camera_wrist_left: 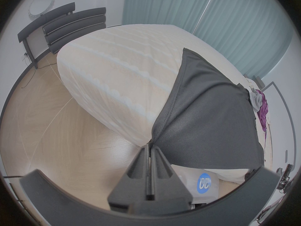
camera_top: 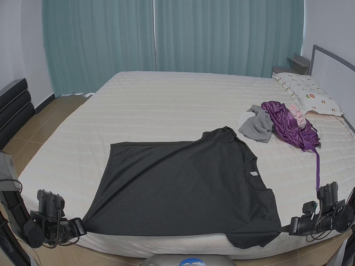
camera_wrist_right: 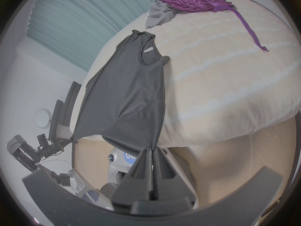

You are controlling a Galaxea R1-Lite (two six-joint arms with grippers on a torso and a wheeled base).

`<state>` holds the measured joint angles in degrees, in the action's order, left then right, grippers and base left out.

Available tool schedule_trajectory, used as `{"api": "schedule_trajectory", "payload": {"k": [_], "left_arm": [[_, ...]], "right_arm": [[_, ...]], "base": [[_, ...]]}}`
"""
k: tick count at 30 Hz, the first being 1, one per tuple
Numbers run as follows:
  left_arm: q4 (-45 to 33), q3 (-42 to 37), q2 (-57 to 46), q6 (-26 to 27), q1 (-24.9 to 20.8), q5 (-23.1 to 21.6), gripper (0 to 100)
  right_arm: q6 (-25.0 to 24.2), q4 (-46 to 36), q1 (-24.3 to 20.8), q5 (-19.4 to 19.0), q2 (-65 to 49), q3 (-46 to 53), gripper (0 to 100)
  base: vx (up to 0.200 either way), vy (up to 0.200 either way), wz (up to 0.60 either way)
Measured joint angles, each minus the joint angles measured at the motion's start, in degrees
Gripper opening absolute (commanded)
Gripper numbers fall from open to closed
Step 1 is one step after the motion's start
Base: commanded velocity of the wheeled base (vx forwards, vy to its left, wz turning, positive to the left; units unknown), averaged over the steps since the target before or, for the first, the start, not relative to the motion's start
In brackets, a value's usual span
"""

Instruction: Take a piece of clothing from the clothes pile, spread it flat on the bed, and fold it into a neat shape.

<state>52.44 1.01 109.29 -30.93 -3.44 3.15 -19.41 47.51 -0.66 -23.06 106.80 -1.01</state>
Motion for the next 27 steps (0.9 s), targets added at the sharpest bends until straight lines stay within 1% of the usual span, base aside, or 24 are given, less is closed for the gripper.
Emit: {"api": "schedule_trajectory", "payload": {"k": [4, 8, 15, 24, 27], "left_arm": [[-1.49, -0.02, -1.05, 0.74, 0.00, -0.02, 0], [-1.84, 0.00, -1.62, 0.85, 0.00, 0.00, 0], [-5.81, 0.00, -3.61, 3.04, 0.02, 0.05, 0], [-8.72, 0.00, -6.14, 3.49, -0.28, 0.07, 0], [-10.06, 0.00, -6.86, 4.60, -0.57, 0.07, 0]], "right_arm": [[1.34, -1.63, 0.61, 0.20, -0.55, 0.00, 0], [1.51, -2.18, 0.99, 0.22, -0.93, 0.00, 0], [2.58, -5.68, 1.12, 0.24, -2.52, 0.00, 0], [3.29, -9.02, 1.37, 0.29, -5.60, 0.00, 0], [4.02, -10.34, 1.58, 0.24, -6.86, 0.02, 0]], "base": [[0.000, 0.000, 0.00], [0.000, 0.000, 0.00], [0.000, 0.000, 0.00], [0.000, 0.000, 0.00], [0.000, 0.000, 0.00]]}}
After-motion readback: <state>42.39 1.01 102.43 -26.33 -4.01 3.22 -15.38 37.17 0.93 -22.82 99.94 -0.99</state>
